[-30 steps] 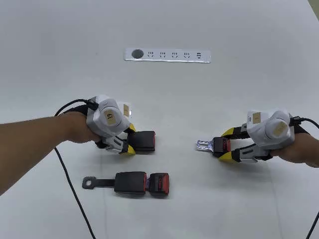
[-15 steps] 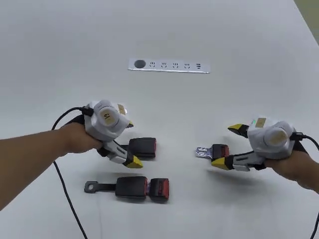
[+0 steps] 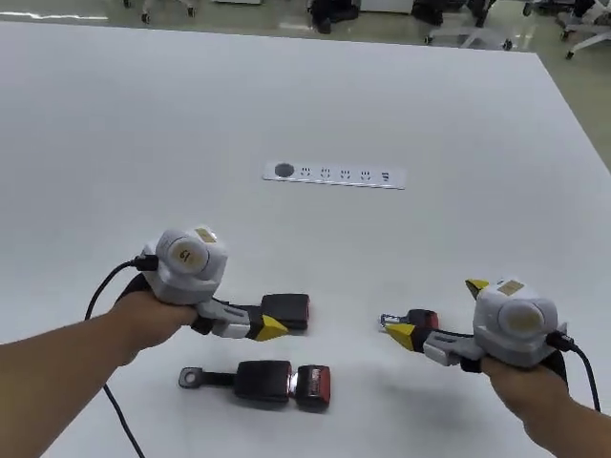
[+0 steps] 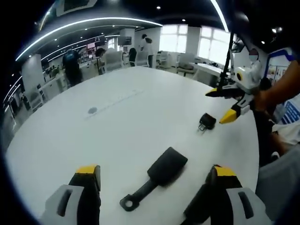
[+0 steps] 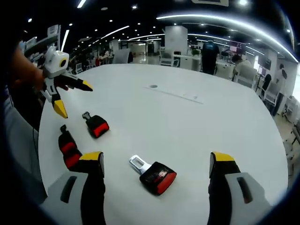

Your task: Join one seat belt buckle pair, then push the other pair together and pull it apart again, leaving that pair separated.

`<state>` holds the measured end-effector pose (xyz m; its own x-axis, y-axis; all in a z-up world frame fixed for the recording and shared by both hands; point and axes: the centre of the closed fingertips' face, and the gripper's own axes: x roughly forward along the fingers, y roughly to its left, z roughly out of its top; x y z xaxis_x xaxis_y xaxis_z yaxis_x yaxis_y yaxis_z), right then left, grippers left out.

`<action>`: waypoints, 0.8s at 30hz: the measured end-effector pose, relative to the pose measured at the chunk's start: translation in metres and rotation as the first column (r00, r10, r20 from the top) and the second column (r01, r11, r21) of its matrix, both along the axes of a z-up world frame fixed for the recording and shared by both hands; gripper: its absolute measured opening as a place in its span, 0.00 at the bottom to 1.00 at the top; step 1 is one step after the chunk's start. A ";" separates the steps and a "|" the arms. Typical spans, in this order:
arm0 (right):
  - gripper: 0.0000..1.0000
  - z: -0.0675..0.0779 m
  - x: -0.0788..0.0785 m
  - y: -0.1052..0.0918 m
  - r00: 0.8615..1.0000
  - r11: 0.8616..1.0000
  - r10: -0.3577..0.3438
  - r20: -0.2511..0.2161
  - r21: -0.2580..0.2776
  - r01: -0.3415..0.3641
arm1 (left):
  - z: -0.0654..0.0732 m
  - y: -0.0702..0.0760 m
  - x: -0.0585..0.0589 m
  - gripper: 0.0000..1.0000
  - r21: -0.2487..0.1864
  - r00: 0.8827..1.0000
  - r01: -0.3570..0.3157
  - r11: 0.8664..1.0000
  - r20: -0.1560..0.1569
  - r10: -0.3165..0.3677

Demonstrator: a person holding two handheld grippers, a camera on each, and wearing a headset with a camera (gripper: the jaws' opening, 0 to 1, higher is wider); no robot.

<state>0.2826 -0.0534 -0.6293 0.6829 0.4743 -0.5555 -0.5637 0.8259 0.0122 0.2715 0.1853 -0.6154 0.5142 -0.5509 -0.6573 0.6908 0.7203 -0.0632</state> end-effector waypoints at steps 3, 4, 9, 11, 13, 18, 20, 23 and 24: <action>0.94 0.009 -0.008 0.005 1.000 1.000 -0.015 0.023 -0.002 0.015 | 0.006 0.005 -0.010 1.00 -0.024 0.999 -0.050 0.998 -0.004 0.050; 0.94 0.007 -0.008 0.004 1.000 1.000 -0.019 0.023 0.003 0.019 | 0.007 0.006 -0.013 1.00 -0.032 0.998 -0.059 0.998 0.002 0.059; 0.99 0.014 -0.024 0.011 0.998 0.999 -0.042 0.050 0.007 0.042 | 0.010 0.016 -0.033 1.00 -0.079 0.993 -0.115 0.990 -0.003 0.115; 0.99 0.013 -0.031 0.012 0.998 0.999 -0.048 0.048 0.012 0.047 | 0.012 0.020 -0.041 1.00 -0.079 0.993 -0.120 0.990 0.003 0.121; 0.99 0.014 -0.040 0.017 0.998 0.999 -0.050 0.048 0.021 0.049 | 0.013 0.025 -0.051 1.00 -0.096 0.990 -0.141 0.985 -0.005 0.141; 1.00 0.016 -0.062 0.023 0.998 0.999 -0.045 0.052 0.029 0.044 | 0.017 0.038 -0.073 1.00 -0.114 0.981 -0.192 0.975 -0.001 0.194; 1.00 0.018 -0.071 0.025 0.997 0.999 -0.044 0.055 0.026 0.043 | 0.015 0.047 -0.081 1.00 -0.117 0.978 -0.204 0.972 0.005 0.206; 1.00 0.021 -0.077 0.023 0.996 0.997 -0.068 0.060 0.050 0.065 | 0.018 0.054 -0.088 1.00 -0.141 0.970 -0.242 0.960 0.007 0.245; 1.00 0.020 -0.078 0.022 0.995 0.996 -0.072 0.063 0.048 0.069 | 0.020 0.056 -0.089 1.00 -0.147 0.968 -0.247 0.958 0.014 0.252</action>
